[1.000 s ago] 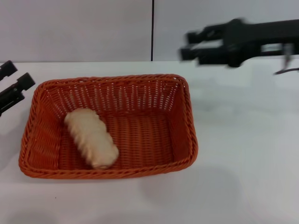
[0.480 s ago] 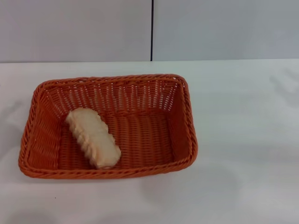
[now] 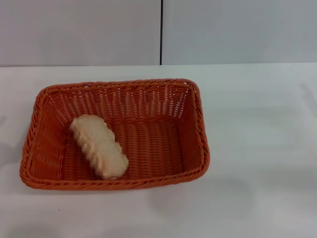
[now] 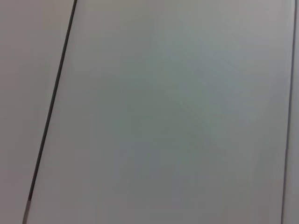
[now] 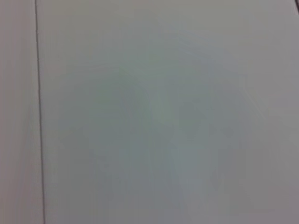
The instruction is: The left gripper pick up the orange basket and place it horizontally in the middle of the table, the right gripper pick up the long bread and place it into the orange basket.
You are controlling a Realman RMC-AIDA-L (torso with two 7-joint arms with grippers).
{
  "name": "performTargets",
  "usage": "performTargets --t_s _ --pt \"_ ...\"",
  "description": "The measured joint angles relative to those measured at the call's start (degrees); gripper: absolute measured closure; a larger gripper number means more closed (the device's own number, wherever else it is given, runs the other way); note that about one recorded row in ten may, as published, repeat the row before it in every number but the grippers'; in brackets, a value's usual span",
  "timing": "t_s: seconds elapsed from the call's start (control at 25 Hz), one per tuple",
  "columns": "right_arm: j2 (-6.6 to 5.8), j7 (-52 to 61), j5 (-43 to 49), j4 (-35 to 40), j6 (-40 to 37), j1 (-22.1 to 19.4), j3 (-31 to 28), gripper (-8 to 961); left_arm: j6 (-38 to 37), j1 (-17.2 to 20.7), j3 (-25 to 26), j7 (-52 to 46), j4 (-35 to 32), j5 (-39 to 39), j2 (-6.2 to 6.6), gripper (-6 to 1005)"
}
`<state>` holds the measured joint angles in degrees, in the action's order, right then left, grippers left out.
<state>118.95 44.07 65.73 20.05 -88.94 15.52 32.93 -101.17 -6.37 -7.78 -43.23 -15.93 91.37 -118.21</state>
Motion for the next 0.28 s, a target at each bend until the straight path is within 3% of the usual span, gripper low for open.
performTargets --t_s 0.28 --pt "0.11 -0.92 -0.56 -1.81 -0.81 0.64 -1.18 434 0.55 0.55 0.37 1.03 1.63 -0.03 -0.04 229"
